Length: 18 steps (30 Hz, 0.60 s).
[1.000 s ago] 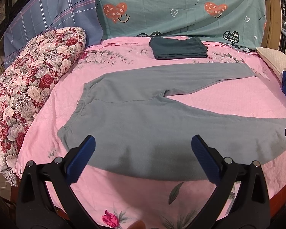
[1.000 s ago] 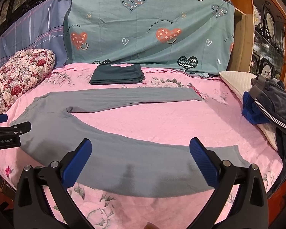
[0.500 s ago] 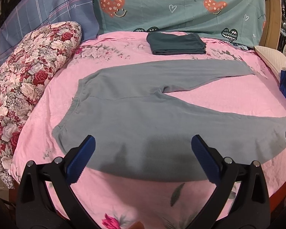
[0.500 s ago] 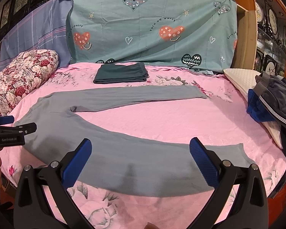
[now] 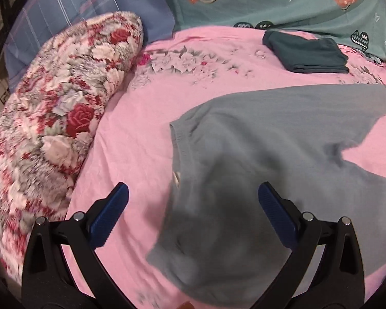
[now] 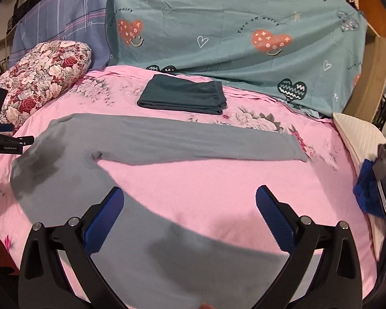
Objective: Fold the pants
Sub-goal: 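Grasp the waistband with the left tool while the right tool grasps the pants leg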
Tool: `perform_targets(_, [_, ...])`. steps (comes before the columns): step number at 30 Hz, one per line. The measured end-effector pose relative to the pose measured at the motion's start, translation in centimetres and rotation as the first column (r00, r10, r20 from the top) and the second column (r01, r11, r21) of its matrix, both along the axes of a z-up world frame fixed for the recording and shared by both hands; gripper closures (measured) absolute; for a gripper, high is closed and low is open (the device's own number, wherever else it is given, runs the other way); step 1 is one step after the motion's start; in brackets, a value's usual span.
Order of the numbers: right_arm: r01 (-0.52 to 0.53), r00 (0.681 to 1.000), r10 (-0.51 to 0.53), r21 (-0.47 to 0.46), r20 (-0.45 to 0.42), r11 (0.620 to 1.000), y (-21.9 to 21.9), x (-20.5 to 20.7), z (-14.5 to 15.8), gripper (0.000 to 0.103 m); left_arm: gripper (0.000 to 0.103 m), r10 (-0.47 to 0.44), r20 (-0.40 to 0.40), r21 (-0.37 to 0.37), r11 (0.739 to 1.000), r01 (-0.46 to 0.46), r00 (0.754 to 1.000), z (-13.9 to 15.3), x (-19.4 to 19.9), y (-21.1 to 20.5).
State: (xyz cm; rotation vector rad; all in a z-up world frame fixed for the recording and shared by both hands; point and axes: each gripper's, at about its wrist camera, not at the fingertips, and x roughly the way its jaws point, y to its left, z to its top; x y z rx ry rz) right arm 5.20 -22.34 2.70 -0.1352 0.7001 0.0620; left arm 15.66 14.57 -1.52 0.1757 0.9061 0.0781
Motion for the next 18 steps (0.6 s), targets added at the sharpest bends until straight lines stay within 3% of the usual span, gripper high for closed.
perform_targets(5, [-0.028,0.997,0.030,0.032,-0.066,0.999,1.5,4.5,-0.9,0.001,0.002,-0.029,-0.048,-0.073,0.997,0.025,0.998,-1.6,5.8,2.5])
perform_targets(12, [-0.164,0.983,0.165,0.017,-0.081,0.986,4.8,11.1,-0.9,0.001,0.007,-0.053,-0.114,-0.057,0.997,0.047,0.992,-4.0,11.4,3.3])
perform_targets(14, [-0.207,0.973,0.210,0.037,-0.095,0.978,5.1,13.7,-0.8,0.004,0.023,-0.068,-0.142,-0.091,0.994,0.055,0.987,-4.7,12.0,3.6])
perform_targets(18, [-0.242,0.957,0.245,0.038,-0.153,0.969,5.2,19.3,-1.9,0.017,0.036,-0.105,-0.128,-0.107,0.990,0.091,0.986,-5.3,11.4,3.0])
